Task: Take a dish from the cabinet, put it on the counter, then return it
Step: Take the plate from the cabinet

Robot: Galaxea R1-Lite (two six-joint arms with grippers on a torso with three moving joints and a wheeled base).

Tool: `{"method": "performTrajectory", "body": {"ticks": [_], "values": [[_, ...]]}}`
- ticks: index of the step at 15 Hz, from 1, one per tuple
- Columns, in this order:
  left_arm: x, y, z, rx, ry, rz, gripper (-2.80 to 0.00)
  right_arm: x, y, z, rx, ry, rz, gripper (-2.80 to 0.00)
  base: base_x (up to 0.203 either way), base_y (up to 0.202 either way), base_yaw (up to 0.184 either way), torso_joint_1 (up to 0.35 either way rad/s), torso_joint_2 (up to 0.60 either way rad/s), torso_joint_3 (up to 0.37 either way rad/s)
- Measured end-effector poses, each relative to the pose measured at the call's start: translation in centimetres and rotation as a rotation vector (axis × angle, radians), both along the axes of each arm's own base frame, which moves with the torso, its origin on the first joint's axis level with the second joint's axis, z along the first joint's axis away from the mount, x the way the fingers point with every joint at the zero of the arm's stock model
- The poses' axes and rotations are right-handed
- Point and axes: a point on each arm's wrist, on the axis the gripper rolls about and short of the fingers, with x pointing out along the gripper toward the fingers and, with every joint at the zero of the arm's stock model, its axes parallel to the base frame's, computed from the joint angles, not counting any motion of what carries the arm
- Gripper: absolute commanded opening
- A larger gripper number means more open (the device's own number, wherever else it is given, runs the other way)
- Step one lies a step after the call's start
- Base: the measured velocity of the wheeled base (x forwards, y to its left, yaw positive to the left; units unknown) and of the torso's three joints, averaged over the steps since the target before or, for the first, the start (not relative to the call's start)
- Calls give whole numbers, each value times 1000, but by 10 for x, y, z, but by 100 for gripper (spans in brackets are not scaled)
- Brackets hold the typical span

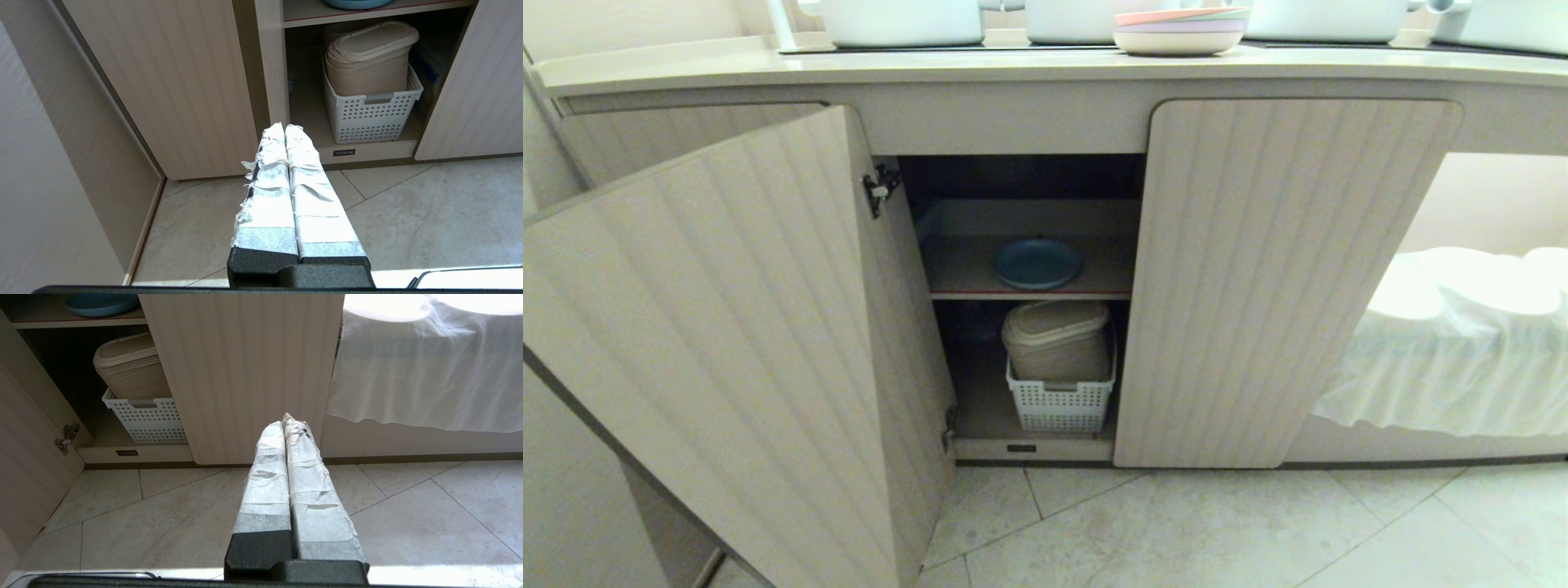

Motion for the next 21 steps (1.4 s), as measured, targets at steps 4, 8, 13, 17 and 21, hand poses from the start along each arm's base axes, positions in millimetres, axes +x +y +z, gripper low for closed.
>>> {"method": "performTrajectory", "body": {"ticks": [4,8,13,17,21], "values": [[0,0,0,-1,0,0,-280,0,0,0,0,0,0,-280,0,0,0,0,0,0],[0,0,0,1,-1,-2,-280,0,0,0,0,0,0,-280,0,0,0,0,0,0],[0,0,0,4,0,-2,-280,0,0,0,0,0,0,-280,0,0,0,0,0,0],[0,0,0,4,-1,-3,-280,0,0,0,0,0,0,-280,0,0,0,0,0,0],[0,0,0,4,-1,-2,-280,0,0,0,0,0,0,-280,0,0,0,0,0,0]]}}
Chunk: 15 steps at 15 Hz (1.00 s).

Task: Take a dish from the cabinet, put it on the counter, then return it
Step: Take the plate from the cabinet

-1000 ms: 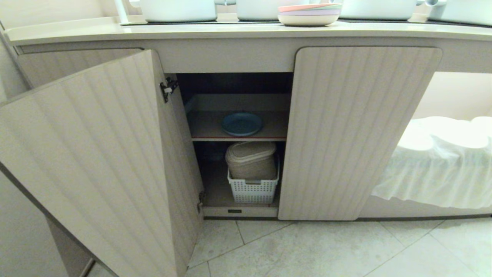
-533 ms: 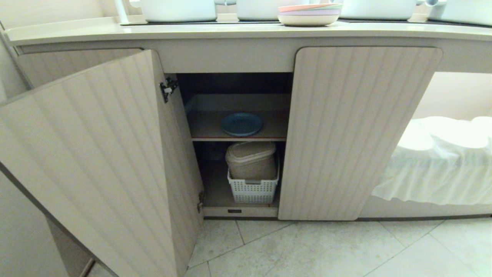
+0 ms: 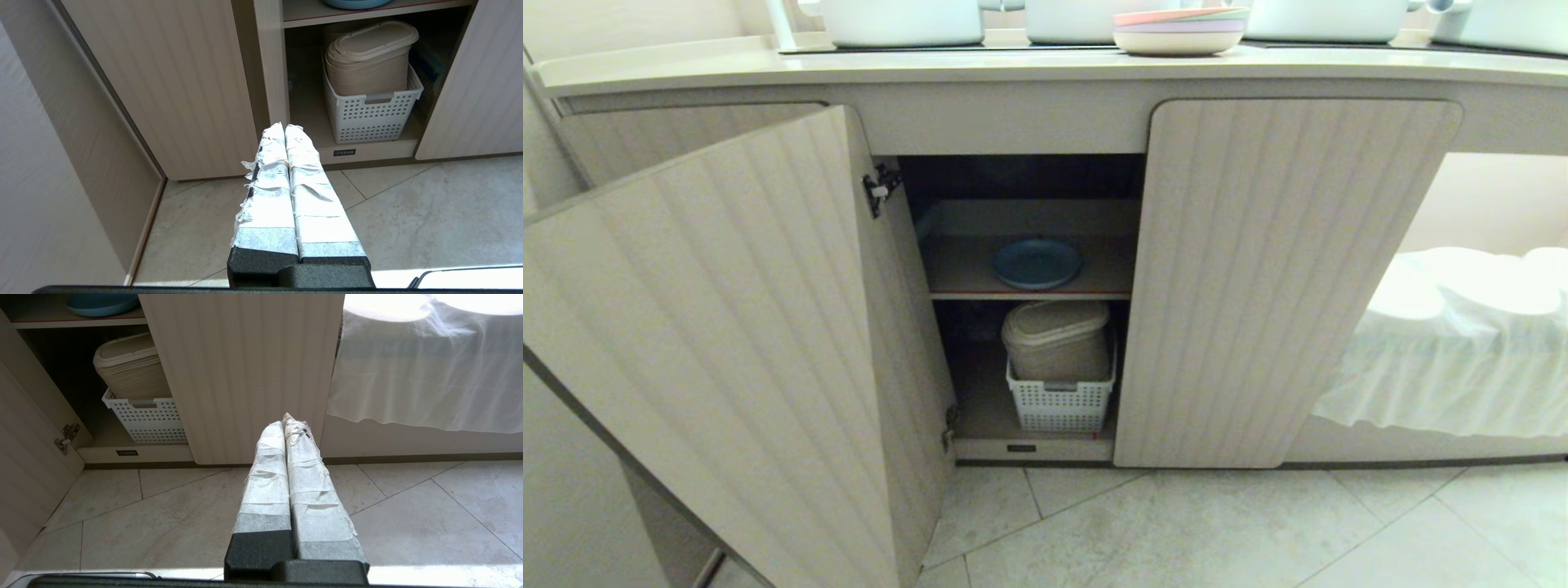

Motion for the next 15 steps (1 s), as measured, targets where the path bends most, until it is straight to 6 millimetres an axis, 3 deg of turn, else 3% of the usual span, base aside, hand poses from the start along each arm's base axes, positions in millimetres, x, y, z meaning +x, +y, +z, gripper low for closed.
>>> {"method": "performTrajectory", "body": {"ticks": [15], "values": [[0,0,0,-4,6,-3,-280,0,0,0,0,0,0,-280,0,0,0,0,0,0]]}}
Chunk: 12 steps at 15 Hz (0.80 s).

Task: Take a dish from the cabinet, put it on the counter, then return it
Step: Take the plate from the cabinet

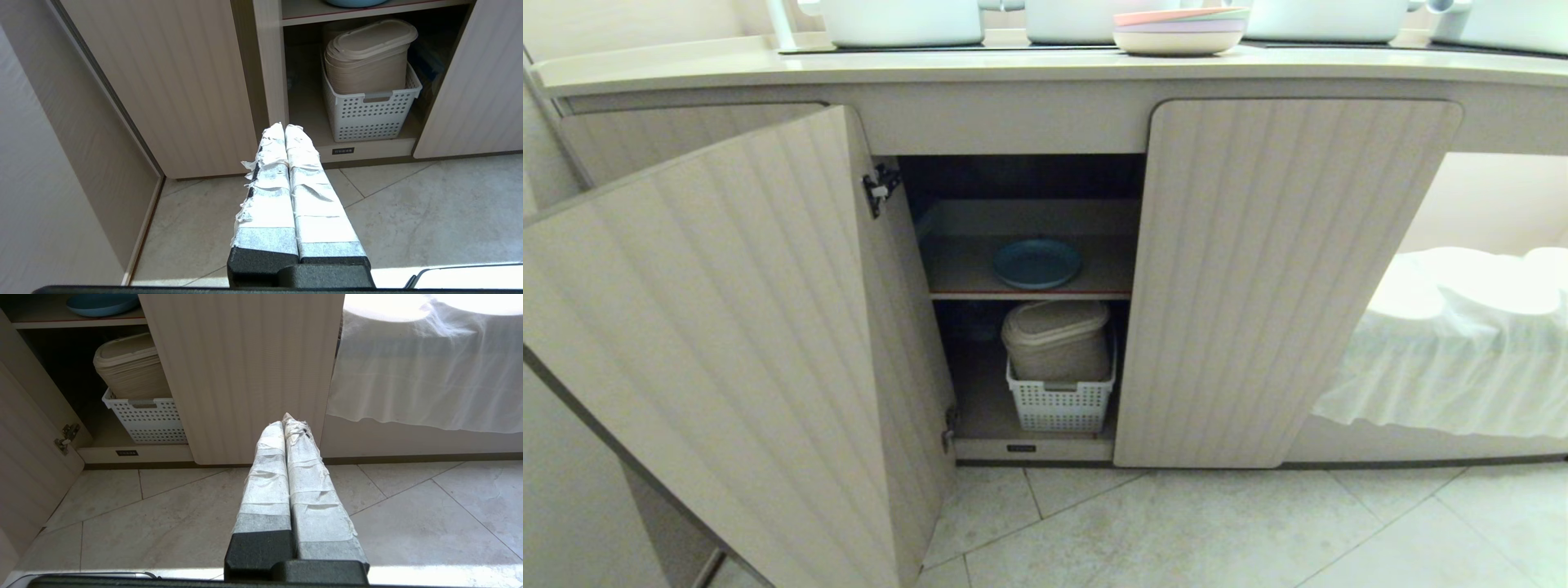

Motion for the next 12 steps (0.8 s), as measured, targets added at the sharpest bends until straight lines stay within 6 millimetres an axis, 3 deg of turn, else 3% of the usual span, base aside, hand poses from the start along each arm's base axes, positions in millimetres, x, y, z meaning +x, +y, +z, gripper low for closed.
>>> {"method": "performTrajectory", "body": {"ticks": [6,12], "values": [[0,0,0,0,1,1,-280,0,0,0,0,0,0,-280,0,0,0,0,0,0],[0,0,0,-1,-3,4,-280,0,0,0,0,0,0,-280,1,-171,2,3,2,2]]}}
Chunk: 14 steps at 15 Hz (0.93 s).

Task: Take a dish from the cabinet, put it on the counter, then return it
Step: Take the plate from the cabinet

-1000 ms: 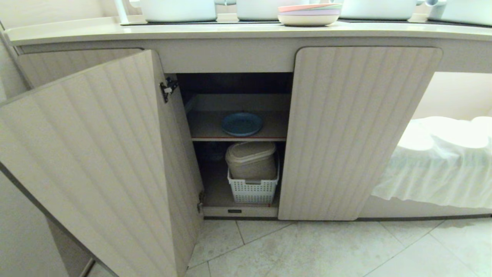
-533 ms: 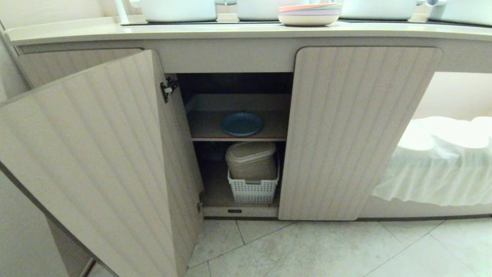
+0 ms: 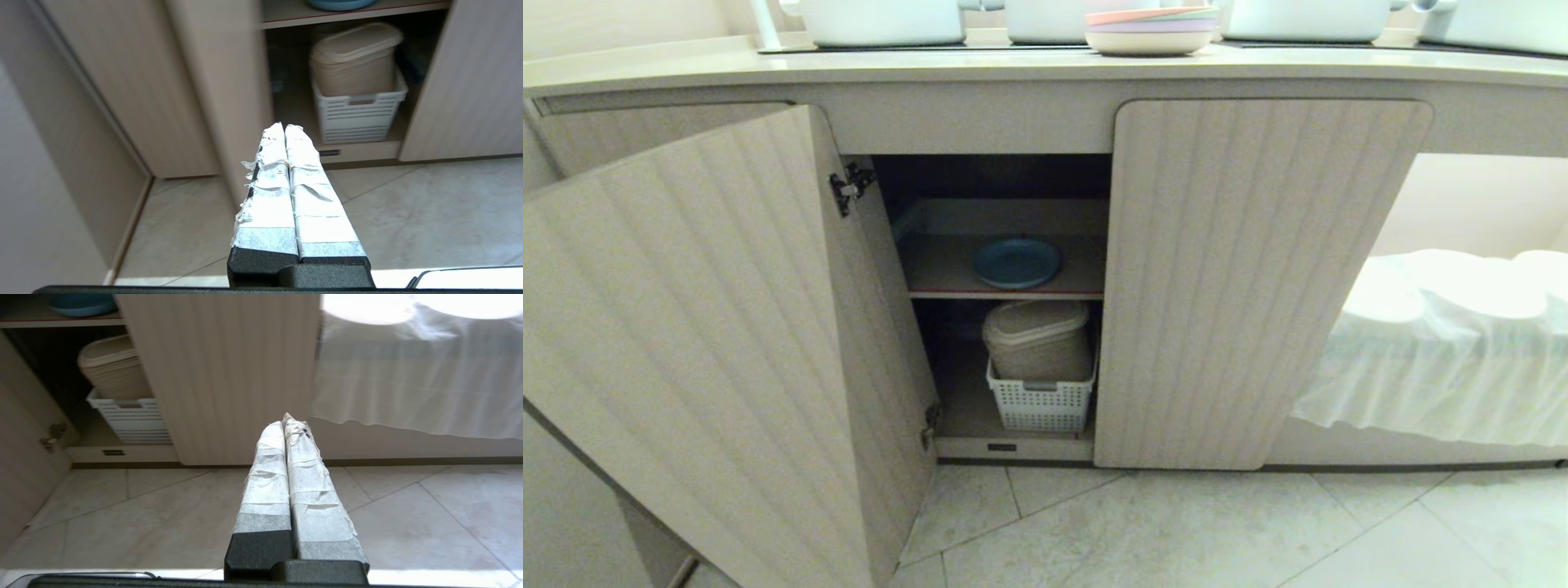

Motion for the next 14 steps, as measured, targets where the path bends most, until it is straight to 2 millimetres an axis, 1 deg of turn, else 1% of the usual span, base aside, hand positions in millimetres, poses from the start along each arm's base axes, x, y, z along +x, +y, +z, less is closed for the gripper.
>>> {"method": "performTrajectory", "body": {"ticks": [10,11,14], "values": [[0,0,0,1,1,-1,-280,0,0,0,1,0,0,-280,0,-190,1,3,3,3],[0,0,0,1,1,-1,-280,0,0,0,0,-1,0,-280,0,-114,3,0,0,2],[0,0,0,1,1,-4,-280,0,0,0,0,0,0,-280,0,0,0,0,0,0]]}}
